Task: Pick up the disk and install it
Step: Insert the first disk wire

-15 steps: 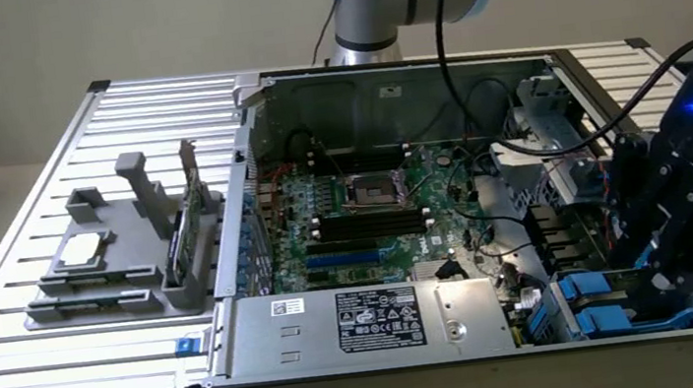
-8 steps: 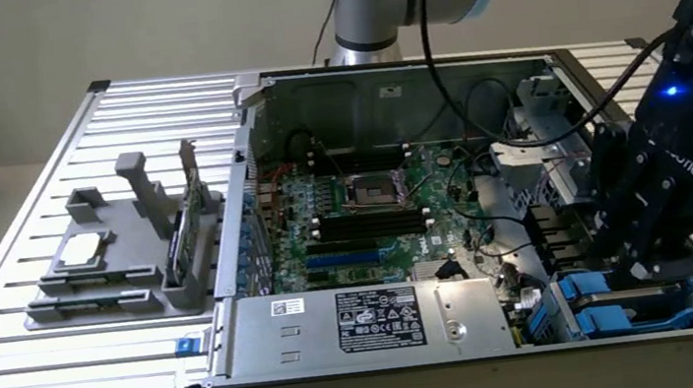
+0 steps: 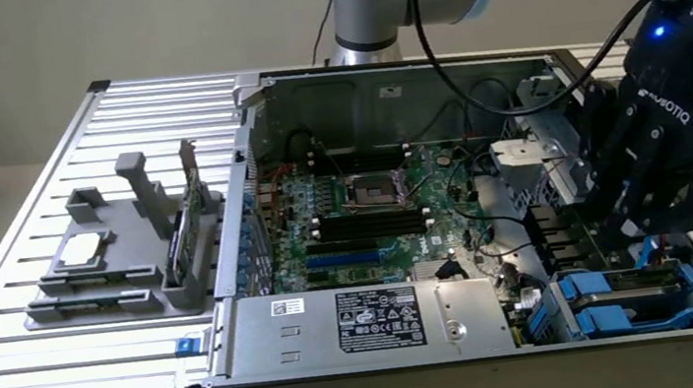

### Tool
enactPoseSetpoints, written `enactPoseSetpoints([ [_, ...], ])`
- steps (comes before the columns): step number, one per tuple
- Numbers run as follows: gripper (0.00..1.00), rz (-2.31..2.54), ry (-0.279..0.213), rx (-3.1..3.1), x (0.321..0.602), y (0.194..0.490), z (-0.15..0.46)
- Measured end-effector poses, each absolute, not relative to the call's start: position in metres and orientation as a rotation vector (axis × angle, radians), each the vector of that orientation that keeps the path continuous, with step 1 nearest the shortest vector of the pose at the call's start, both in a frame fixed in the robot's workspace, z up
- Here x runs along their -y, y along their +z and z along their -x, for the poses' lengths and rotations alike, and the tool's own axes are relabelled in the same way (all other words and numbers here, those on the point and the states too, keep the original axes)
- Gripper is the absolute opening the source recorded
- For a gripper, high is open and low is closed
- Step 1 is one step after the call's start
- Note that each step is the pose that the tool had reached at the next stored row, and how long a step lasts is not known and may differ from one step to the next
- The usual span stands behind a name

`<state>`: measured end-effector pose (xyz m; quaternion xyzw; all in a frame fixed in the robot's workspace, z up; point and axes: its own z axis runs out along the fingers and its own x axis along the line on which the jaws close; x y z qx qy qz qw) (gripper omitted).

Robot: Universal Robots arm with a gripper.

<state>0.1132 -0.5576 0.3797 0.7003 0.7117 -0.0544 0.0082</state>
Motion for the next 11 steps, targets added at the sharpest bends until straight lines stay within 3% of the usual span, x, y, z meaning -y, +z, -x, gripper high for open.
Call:
enactPoseSetpoints([
  [11,0.37,-2.188,-0.166,-2.223,0.5531,0.3784,-0.1219],
])
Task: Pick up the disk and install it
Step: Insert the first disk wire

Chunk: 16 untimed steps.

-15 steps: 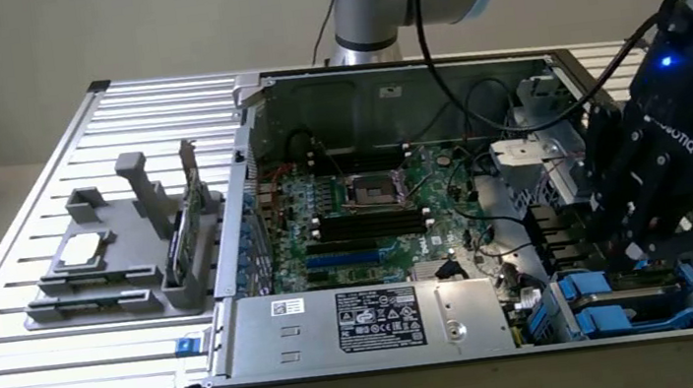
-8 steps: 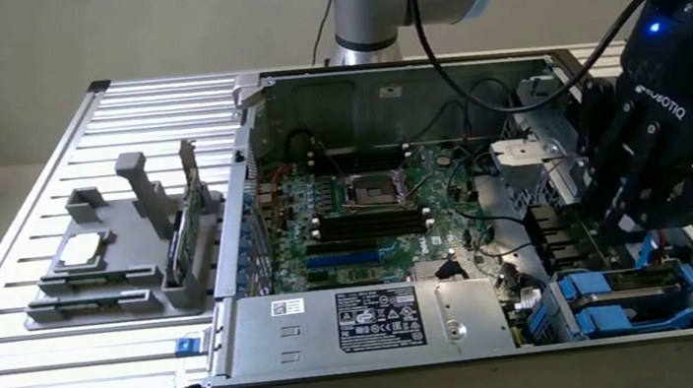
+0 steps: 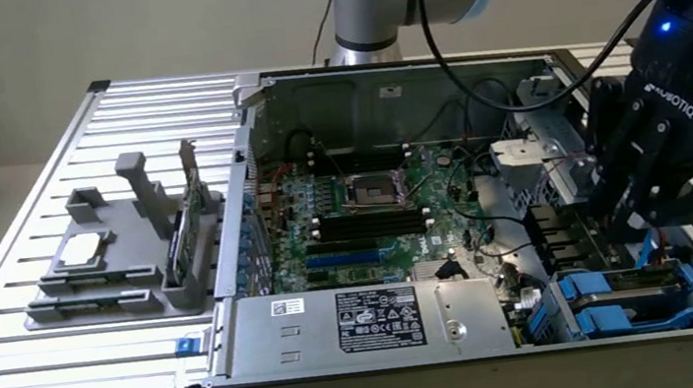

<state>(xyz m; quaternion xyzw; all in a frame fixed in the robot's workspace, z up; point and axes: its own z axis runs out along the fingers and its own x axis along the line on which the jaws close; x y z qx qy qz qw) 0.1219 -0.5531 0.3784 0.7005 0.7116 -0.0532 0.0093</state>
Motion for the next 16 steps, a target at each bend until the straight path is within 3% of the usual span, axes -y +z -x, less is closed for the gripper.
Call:
enactPoseSetpoints([
  [16,0.37,-2.183,-0.155,-2.217,0.552,0.370,-0.136],
])
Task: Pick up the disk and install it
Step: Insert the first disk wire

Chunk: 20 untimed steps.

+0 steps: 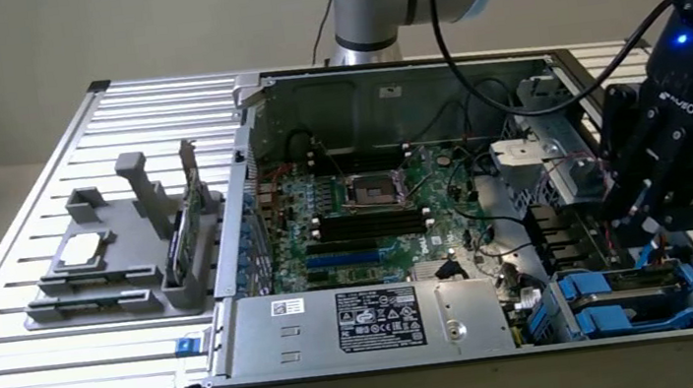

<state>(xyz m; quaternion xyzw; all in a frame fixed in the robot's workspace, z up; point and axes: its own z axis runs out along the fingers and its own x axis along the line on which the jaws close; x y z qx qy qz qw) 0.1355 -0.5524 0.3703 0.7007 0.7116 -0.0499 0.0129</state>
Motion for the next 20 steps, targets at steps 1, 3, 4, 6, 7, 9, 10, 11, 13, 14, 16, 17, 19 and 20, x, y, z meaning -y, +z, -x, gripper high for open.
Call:
enactPoseSetpoints([
  [1,0.37,-2.183,-0.154,-2.217,0.5524,0.3697,-0.1358],
  [3,0.37,-2.183,-0.153,-2.216,0.5523,0.3688,-0.1361],
  [4,0.37,-2.182,-0.152,-2.216,0.5522,0.3684,-0.1363],
  [6,0.37,-2.182,-0.150,-2.215,0.5519,0.3678,-0.1367],
  [7,0.37,-2.181,-0.150,-2.215,0.5517,0.3675,-0.1369],
  [9,0.37,-2.181,-0.149,-2.214,0.5515,0.3670,-0.1373],
  [10,0.37,-2.181,-0.149,-2.214,0.5513,0.3669,-0.1375],
  [11,0.37,-2.180,-0.149,-2.213,0.5512,0.3666,-0.1376],
  [13,0.37,-2.180,-0.148,-2.213,0.5509,0.3663,-0.1379],
  [14,0.37,-2.179,-0.148,-2.212,0.5508,0.3661,-0.1380],
  [16,0.37,-2.178,-0.149,-2.211,0.5505,0.3657,-0.1382],
  [17,0.37,-2.178,-0.149,-2.211,0.5504,0.3655,-0.1383],
  [19,0.37,-2.177,-0.150,-2.209,0.5501,0.3651,-0.1383],
  [20,0.37,-2.176,-0.150,-2.209,0.5500,0.3649,-0.1384],
])
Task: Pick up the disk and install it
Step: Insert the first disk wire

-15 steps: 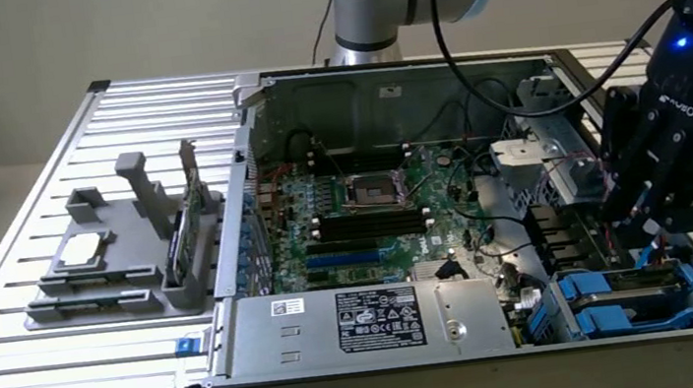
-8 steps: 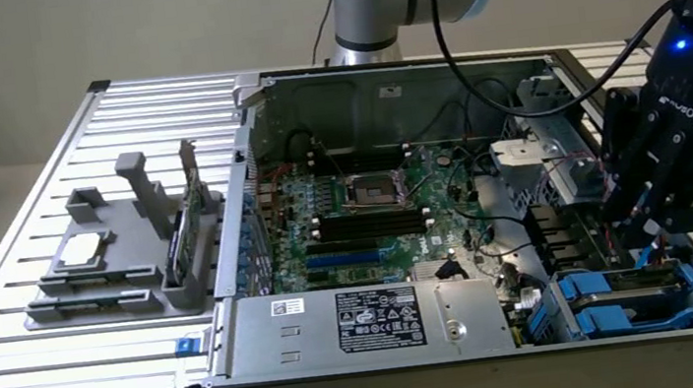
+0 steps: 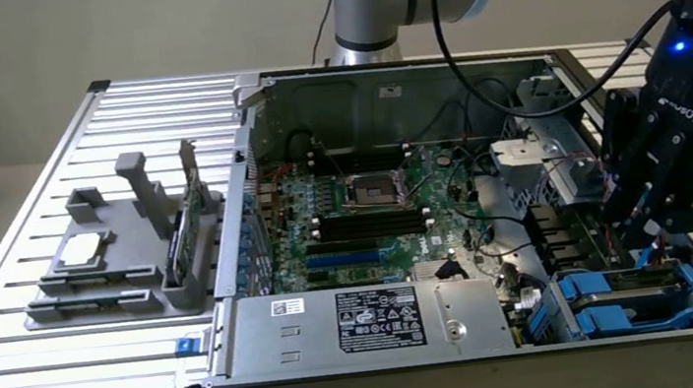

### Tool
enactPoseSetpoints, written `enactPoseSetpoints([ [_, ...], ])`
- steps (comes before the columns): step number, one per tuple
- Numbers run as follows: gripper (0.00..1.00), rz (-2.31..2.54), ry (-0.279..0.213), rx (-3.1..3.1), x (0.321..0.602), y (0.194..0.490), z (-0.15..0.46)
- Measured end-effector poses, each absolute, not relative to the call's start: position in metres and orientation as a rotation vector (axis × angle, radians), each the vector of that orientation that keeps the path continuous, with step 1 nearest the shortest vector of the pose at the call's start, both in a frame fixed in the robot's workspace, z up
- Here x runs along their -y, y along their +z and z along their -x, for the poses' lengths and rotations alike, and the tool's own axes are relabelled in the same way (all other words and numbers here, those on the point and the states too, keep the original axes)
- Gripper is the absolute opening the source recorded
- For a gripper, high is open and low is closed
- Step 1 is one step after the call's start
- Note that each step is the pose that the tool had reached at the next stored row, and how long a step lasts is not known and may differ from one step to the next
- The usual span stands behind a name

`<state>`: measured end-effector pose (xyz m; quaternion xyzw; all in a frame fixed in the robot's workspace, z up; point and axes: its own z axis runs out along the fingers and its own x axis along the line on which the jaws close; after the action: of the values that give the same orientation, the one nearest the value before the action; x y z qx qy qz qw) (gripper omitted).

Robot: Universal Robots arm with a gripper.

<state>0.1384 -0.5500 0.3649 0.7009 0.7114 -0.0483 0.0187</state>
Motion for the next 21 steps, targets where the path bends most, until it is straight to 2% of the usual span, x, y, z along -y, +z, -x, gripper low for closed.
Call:
enactPoseSetpoints([
  [7,0.35,-2.172,-0.154,-2.204,0.5486,0.3641,-0.1385],
  [8,0.22,-2.172,-0.155,-2.203,0.5484,0.3640,-0.1386],
  [9,0.22,-2.171,-0.155,-2.203,0.5483,0.3638,-0.1386],
  [10,0.17,-2.170,-0.156,-2.202,0.5481,0.3637,-0.1386],
  [21,0.16,-2.172,-0.157,-2.195,0.5480,0.3607,-0.1386],
])
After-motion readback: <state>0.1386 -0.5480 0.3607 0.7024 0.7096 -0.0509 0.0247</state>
